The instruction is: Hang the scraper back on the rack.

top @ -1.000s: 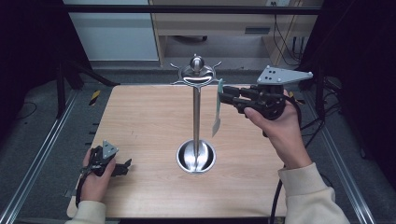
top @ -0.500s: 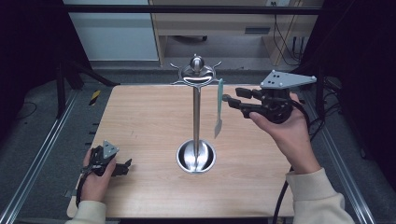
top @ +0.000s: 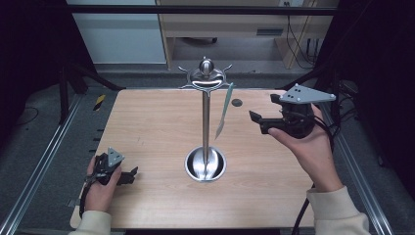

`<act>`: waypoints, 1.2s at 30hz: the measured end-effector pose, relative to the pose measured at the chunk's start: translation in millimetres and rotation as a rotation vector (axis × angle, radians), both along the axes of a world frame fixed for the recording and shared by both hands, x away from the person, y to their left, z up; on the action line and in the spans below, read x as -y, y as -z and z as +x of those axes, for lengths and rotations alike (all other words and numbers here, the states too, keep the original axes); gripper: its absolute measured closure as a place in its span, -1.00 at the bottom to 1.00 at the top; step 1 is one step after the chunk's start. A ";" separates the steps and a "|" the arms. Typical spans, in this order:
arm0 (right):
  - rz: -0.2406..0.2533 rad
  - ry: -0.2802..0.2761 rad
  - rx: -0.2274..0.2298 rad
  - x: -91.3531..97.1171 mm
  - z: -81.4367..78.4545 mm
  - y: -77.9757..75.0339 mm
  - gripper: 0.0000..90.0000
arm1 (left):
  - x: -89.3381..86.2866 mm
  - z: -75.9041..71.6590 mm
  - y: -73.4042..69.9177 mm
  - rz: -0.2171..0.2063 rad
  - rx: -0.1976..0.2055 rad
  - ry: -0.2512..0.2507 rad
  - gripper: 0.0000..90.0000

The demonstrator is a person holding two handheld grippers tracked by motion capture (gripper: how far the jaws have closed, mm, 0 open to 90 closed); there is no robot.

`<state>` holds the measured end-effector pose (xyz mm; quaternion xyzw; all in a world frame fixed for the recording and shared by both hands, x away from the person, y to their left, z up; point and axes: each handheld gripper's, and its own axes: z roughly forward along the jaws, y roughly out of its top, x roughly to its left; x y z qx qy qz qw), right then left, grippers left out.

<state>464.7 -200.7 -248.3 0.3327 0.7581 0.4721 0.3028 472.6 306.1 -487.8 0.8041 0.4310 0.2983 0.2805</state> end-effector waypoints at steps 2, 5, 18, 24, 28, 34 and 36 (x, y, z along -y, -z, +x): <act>-0.011 0.014 -0.007 3.1 -1.3 3.8 -0.63 | 0.5 -0.1 -0.3 0.001 0.002 0.000 -0.94; -0.011 0.029 -0.023 7.2 -4.2 11.0 -0.67 | 0.3 -0.4 -0.9 -0.001 0.007 -0.003 -0.94; -0.030 0.039 -0.043 16.9 -23.4 62.5 -0.85 | 0.3 -1.1 -0.1 0.002 0.004 -0.003 -0.94; -0.053 0.024 -0.054 15.7 -32.4 91.0 -0.87 | 0.6 -1.5 0.0 0.002 0.003 -0.004 -0.94; -0.049 0.020 -0.080 16.5 -35.4 107.8 -0.87 | 1.1 -1.7 -0.1 0.002 0.004 -0.003 -0.94; -0.047 0.046 -0.118 20.8 -34.8 131.8 -0.85 | 1.3 -1.6 0.0 0.003 0.003 -0.002 -0.94; -0.053 0.052 -0.130 22.7 -33.2 139.1 -0.82 | 1.4 -1.8 -0.1 0.003 0.003 -0.001 -0.94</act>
